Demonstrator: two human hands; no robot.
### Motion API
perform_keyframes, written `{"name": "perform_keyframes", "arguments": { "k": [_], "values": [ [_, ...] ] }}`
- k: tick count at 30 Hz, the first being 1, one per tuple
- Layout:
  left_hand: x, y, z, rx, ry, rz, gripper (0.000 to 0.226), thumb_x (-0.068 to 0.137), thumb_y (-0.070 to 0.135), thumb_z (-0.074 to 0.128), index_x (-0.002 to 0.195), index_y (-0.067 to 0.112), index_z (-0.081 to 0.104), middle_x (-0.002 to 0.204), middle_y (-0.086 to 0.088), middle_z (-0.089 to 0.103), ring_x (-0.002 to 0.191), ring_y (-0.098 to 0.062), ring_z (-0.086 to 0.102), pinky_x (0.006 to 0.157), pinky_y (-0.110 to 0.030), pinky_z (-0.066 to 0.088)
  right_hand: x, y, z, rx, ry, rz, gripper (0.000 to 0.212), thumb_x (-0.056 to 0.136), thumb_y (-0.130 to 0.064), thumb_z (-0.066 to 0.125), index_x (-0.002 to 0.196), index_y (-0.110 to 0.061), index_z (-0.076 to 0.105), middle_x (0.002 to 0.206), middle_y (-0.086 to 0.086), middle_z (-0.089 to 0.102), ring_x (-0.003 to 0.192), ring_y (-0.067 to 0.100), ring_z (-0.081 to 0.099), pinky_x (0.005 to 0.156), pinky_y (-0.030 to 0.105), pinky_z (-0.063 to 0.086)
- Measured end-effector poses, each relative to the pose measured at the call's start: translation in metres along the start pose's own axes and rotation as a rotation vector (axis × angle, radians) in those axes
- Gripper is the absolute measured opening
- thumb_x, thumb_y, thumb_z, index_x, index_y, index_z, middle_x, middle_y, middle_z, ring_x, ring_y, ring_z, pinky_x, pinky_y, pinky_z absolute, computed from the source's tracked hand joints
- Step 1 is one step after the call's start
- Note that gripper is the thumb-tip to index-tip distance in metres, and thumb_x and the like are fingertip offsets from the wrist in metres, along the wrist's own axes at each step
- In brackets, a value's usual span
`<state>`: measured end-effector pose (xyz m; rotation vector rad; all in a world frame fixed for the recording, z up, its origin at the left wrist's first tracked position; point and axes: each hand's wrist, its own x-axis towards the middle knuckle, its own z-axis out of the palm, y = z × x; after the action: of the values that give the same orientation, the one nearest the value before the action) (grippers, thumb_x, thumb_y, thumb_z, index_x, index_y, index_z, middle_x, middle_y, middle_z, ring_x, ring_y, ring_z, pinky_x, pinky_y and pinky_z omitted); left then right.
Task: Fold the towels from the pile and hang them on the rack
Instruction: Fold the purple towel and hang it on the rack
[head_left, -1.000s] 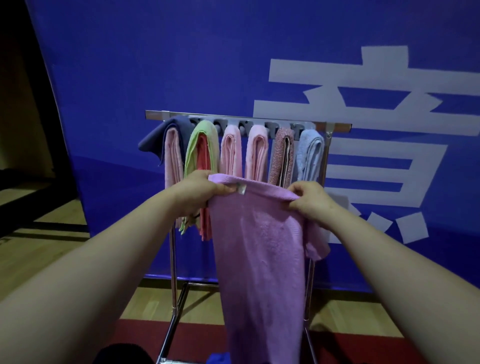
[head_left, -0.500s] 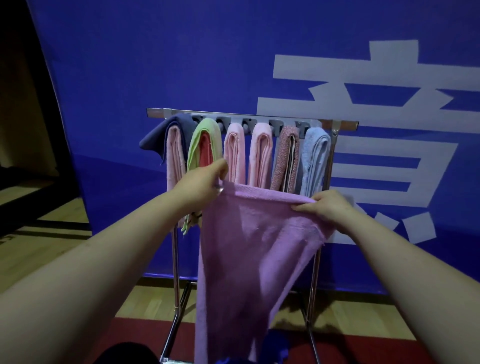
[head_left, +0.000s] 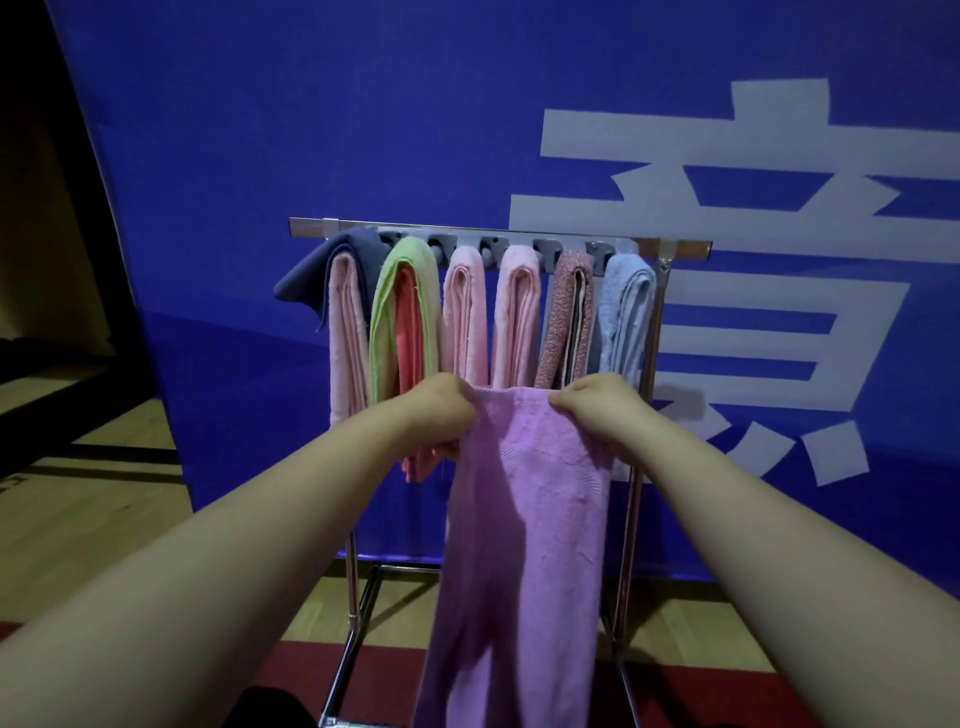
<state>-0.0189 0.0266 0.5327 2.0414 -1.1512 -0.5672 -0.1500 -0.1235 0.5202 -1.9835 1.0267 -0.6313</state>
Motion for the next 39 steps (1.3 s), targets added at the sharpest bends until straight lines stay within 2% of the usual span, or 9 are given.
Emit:
{"name": "perform_keyframes", "arguments": {
  "k": [3, 6, 11, 16, 22, 26, 31, 35, 39],
  "values": [
    [-0.007, 0.009, 0.014, -0.238, -0.094, -0.045, 0.035, 0.088, -0.016, 0.044, 0.079, 0.016, 0.056, 0.056, -0.013, 0.059, 0.048, -0.018, 0.063, 0.046, -0.026, 0.056, 0.002, -0.007, 0.017, 0.058, 0.022, -0.023, 0.012, 0.084, -0.012, 0.067, 0.078, -0.005, 0.075, 0.071, 0.013, 0.065, 0.062, 0.020, 0.055, 0.053, 0.027, 0.045],
    [-0.001, 0.013, 0.025, -0.344, -0.169, -0.031, 0.024, 0.086, -0.015, 0.050, 0.105, -0.006, 0.061, 0.085, -0.027, 0.060, 0.083, -0.037, 0.067, 0.083, -0.047, 0.059, -0.001, -0.015, 0.029, 0.086, 0.023, -0.092, 0.011, 0.084, -0.016, 0.074, 0.086, -0.006, 0.076, 0.074, 0.009, 0.067, 0.065, 0.016, 0.057, 0.053, 0.022, 0.043],
    [0.002, 0.019, 0.028, -0.407, -0.162, -0.016, 0.025, 0.085, -0.014, 0.056, 0.109, -0.011, 0.058, 0.072, -0.021, 0.058, 0.059, -0.021, 0.063, 0.079, -0.042, 0.061, -0.006, -0.019, 0.037, 0.151, 0.012, -0.090, 0.014, 0.083, -0.004, 0.070, 0.097, -0.004, 0.073, 0.079, 0.008, 0.067, 0.064, 0.015, 0.059, 0.050, 0.018, 0.043],
    [0.004, 0.013, 0.025, -0.567, -0.153, -0.037, 0.034, 0.080, -0.018, 0.052, 0.114, -0.015, 0.058, 0.101, -0.035, 0.064, 0.091, -0.034, 0.068, 0.085, -0.044, 0.058, -0.008, -0.018, 0.038, 0.387, -0.191, 0.025, 0.030, 0.070, 0.019, 0.058, 0.085, -0.002, 0.074, 0.087, 0.020, 0.070, 0.061, 0.022, 0.064, 0.052, 0.025, 0.052],
    [0.007, 0.006, 0.026, -0.630, -0.140, -0.027, 0.048, 0.078, -0.026, 0.044, 0.112, 0.002, 0.064, 0.101, -0.023, 0.066, 0.097, -0.033, 0.067, 0.089, -0.046, 0.056, -0.010, -0.013, 0.026, 0.457, -0.354, 0.077, 0.023, 0.070, 0.012, 0.064, 0.079, -0.005, 0.078, 0.090, 0.009, 0.076, 0.093, 0.027, 0.071, 0.093, 0.044, 0.053],
    [0.005, 0.006, 0.026, -0.610, -0.122, 0.007, 0.037, 0.080, -0.027, 0.046, 0.102, -0.002, 0.063, 0.097, -0.021, 0.066, 0.094, -0.030, 0.066, 0.086, -0.042, 0.057, -0.015, -0.010, 0.020, 0.323, -0.345, -0.050, 0.017, 0.074, 0.005, 0.070, 0.072, -0.009, 0.078, 0.089, 0.008, 0.076, 0.094, 0.027, 0.071, 0.097, 0.053, 0.050],
    [0.004, 0.005, 0.021, -0.244, 0.001, 0.121, 0.015, 0.092, 0.014, 0.066, 0.099, 0.002, 0.072, 0.087, 0.007, 0.054, 0.077, -0.005, 0.056, 0.068, 0.009, 0.032, -0.027, -0.015, 0.025, 0.139, -0.148, -0.178, 0.012, 0.082, -0.002, 0.073, 0.077, -0.013, 0.074, 0.088, 0.020, 0.073, 0.085, 0.039, 0.070, 0.079, 0.056, 0.057],
    [0.004, 0.002, 0.011, 0.259, 0.090, 0.203, 0.029, 0.097, 0.031, 0.060, 0.111, 0.008, 0.071, 0.101, -0.002, 0.066, 0.075, -0.007, 0.065, 0.049, -0.003, 0.030, -0.034, -0.018, 0.026, 0.012, -0.137, -0.302, 0.008, 0.081, -0.010, 0.075, 0.079, -0.017, 0.074, 0.087, 0.019, 0.073, 0.087, 0.043, 0.068, 0.075, 0.053, 0.058],
    [0.006, -0.002, 0.011, 0.400, 0.118, 0.244, 0.034, 0.093, 0.043, 0.060, 0.097, 0.013, 0.073, 0.093, -0.004, 0.071, 0.090, -0.022, 0.065, 0.060, -0.017, 0.030, -0.035, -0.016, 0.030, -0.215, -0.151, -0.405, 0.018, 0.078, -0.008, 0.074, 0.096, -0.009, 0.077, 0.089, 0.017, 0.072, 0.071, 0.023, 0.064, 0.071, 0.042, 0.058]
  ]
}}
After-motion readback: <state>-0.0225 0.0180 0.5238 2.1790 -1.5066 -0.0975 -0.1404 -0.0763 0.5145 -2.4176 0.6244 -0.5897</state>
